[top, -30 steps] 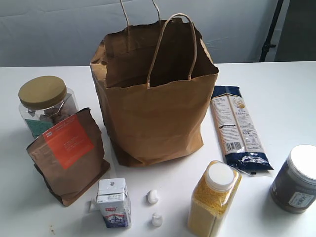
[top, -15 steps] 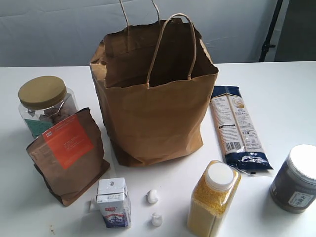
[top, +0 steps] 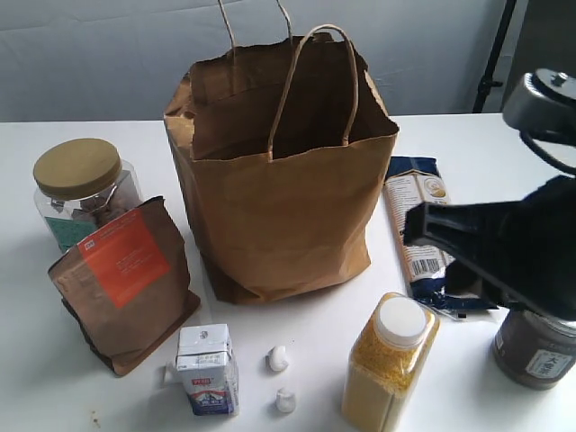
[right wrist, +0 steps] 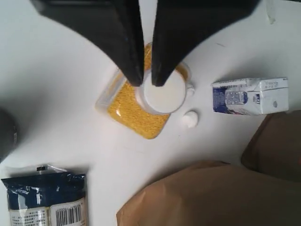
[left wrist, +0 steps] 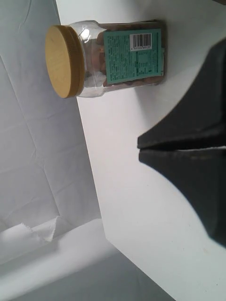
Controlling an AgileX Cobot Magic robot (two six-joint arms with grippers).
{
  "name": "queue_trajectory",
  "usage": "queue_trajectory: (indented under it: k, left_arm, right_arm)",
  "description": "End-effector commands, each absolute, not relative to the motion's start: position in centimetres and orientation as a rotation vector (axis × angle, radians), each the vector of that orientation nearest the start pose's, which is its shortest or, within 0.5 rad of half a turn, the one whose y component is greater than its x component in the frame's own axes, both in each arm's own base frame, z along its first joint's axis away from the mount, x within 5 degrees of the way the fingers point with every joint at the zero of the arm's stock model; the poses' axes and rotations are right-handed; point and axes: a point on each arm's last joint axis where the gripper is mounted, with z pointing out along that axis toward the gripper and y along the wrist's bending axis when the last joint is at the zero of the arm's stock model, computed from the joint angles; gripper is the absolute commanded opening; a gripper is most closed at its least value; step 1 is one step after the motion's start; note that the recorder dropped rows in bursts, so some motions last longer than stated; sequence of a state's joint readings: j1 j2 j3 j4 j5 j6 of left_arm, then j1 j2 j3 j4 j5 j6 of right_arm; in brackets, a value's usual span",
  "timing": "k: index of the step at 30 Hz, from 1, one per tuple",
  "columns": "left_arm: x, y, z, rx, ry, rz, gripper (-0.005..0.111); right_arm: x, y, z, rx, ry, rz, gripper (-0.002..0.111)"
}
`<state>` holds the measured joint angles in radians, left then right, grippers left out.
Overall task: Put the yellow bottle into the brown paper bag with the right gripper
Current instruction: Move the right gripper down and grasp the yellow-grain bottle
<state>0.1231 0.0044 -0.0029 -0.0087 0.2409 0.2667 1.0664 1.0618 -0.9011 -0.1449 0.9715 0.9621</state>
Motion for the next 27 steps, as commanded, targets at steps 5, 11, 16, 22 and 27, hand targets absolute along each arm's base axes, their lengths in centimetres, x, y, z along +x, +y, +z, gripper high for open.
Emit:
queue_trajectory:
  k: [5,11,16,22,27]
  left_arm:
    - [5.5,0.6,19.2,0.121,1.719,0.275,0.000]
    - [5.5,0.6,19.2,0.121,1.719,0.275,0.000]
    - [5.5,0.6,19.2,0.121,1.719,0.275,0.000]
    - [5.5,0.6,19.2,0.121,1.719,0.275,0.000]
    - [5.5,0.6,19.2,0.121,1.719,0.275,0.000]
  right_arm:
    - [10.8,20.3,30.1,0.107,2.806,0.321,0.088]
    - [12.0,23.4,26.4,0.080,2.850,0.233,0.088]
    - [12.9,24.4,23.8,0.074,2.874,0.101,0.088]
    - [13.7,25.5,20.9,0.041,2.896,-0.013,0.083]
    - [13.4,25.5,19.2,0.058,2.946,-0.066,0.032]
